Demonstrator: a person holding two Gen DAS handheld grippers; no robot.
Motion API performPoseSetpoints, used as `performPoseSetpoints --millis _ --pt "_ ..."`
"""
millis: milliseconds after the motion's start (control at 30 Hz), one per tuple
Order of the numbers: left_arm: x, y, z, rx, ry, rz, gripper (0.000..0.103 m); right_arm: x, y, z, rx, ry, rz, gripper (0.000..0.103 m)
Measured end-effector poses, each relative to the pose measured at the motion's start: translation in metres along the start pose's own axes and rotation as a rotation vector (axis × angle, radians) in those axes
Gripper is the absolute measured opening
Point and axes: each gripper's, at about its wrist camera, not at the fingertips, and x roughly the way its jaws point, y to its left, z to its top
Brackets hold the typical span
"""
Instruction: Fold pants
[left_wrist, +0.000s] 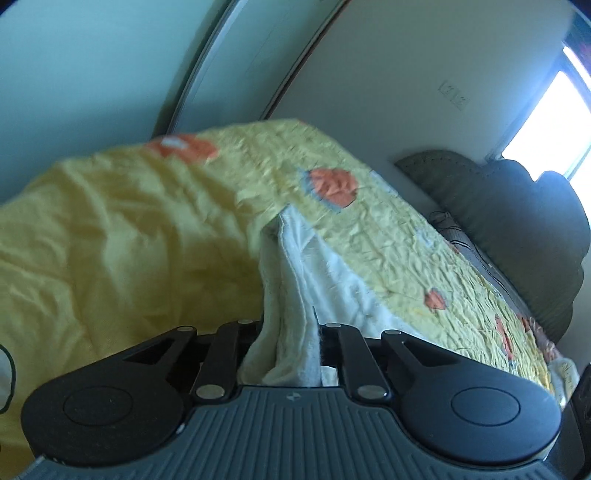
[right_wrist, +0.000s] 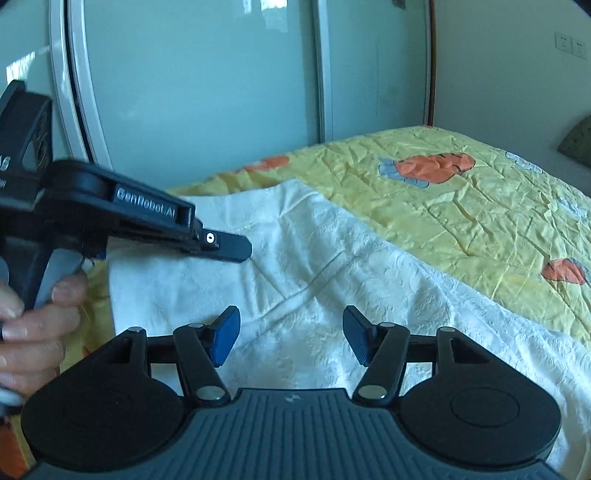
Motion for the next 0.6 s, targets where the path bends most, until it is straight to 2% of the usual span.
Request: performPoseSetpoints --millis 133,200,300,467,600 --pt "-0.034 -0.050 -0.004 0.099 -0.087 -0.043 0.012 -0.027 -0.015 0.006 0.063 -0.111 -0.013 0.062" --pt "-0.047 -0.077 -0.008 0.143 -0.114 -0.083 0.012 -0.046 -0.025 0.007 0.112 -0.169 0.002 0.068" --pt "-0.060 -0.116 -0.019 0.217 -0.151 -0.110 0.013 -0.079 -0.037 0.001 0.155 -0.245 0.010 0.068" --pt "-0.067 -0.179 -0.042 0.301 -0.134 -0.211 0.014 -0.145 -0.057 -0.021 0.186 -0.369 -0.057 0.068" --pt "-0.059 -0.225 -0.069 0.365 -0.085 -0.306 0.018 -0.202 -0.085 -0.050 0.277 -0.452 -0.118 0.068"
